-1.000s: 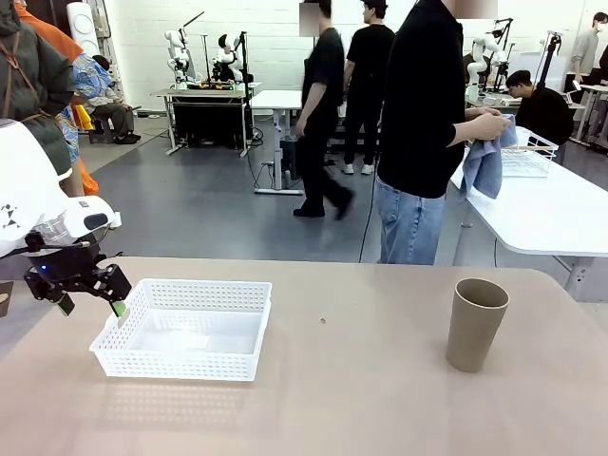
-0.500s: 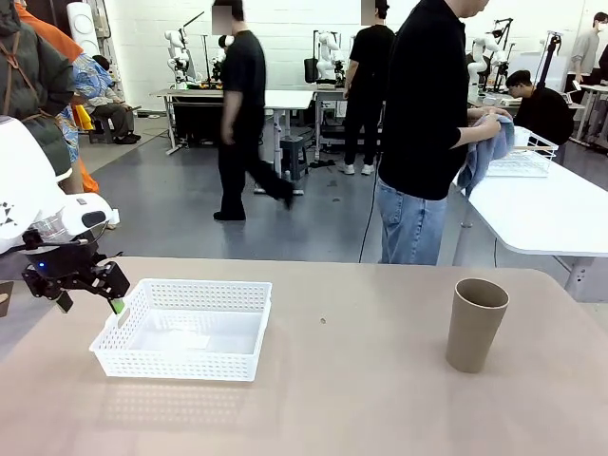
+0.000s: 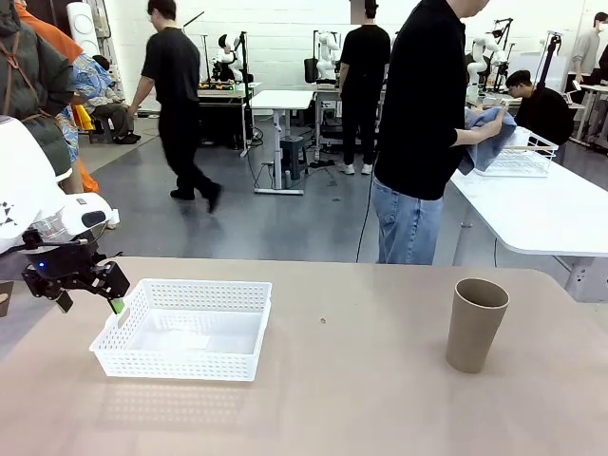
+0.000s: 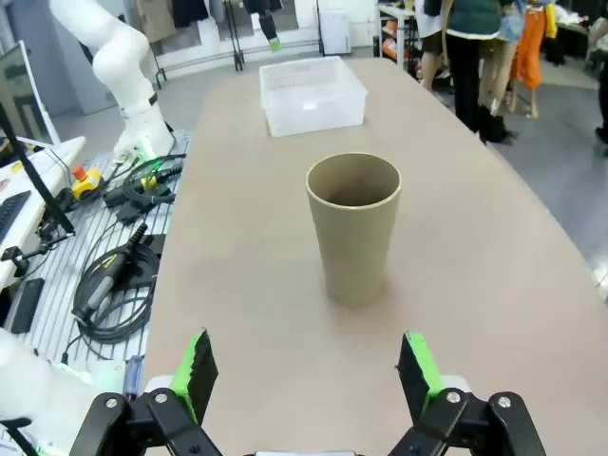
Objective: Clean and organize the cups into the basket.
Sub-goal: Pick up the Organizing basket and move it to the center of the table, then pick up the Reusable plastic cup from the right side of the table and place it inside the Organizing basket.
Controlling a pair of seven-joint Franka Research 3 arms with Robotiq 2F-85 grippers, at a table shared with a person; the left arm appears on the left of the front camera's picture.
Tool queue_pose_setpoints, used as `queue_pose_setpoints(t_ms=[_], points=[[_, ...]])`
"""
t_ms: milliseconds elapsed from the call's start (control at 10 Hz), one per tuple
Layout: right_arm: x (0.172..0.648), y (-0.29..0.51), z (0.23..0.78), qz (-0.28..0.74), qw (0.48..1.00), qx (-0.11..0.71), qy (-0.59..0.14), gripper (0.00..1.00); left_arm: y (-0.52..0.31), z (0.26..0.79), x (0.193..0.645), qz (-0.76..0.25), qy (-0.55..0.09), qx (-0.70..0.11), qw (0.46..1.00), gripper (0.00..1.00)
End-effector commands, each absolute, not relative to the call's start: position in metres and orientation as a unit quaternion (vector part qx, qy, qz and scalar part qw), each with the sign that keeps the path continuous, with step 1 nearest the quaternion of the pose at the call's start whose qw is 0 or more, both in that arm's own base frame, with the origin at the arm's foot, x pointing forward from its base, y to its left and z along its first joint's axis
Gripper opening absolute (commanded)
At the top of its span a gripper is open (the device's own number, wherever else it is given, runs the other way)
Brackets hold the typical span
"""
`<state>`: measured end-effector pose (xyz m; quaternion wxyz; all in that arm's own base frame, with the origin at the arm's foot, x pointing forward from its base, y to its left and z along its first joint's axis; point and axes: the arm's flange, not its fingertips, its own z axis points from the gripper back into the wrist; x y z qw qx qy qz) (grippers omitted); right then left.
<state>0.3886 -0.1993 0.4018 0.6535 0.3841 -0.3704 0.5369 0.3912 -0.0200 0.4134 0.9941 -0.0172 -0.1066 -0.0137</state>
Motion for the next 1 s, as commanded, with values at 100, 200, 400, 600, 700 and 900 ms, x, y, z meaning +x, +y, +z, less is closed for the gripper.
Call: queue_pose_setpoints(t_ms=[100,200,400,600,700,900], points=[[0.382,-0.205,0.402,0.546,0.646,0.38,-0.375,1.0,-0.021,0.413,0.39,-0.011,-0.109,-0.009,0.994,1.0],[0.382,-0.205,0.402,0.546,0.646,0.38,-0.375,1.0,-0.021,0.413,0.39,-0.011,-0.109,-0.009,0.994,1.0],[0.382,-0.205,0.402,0.546,0.646,0.38,-0.375,1.0,-0.021,0.413,0.39,-0.011,-0.109,-0.009,0.994,1.0],[0.385,-0.2,0.387,0.536,0.65,0.38,-0.381,1.0,-0.021,0.407,0.392,-0.015,-0.086,-0.022,0.996,1.0],[0.389,-0.2,0.373,0.528,0.644,0.39,-0.393,1.0,-0.022,0.402,0.392,-0.019,-0.072,-0.02,0.997,1.0],[0.396,-0.197,0.341,0.517,0.642,0.404,-0.397,1.0,-0.031,0.391,0.393,-0.022,-0.073,-0.015,0.997,1.0]])
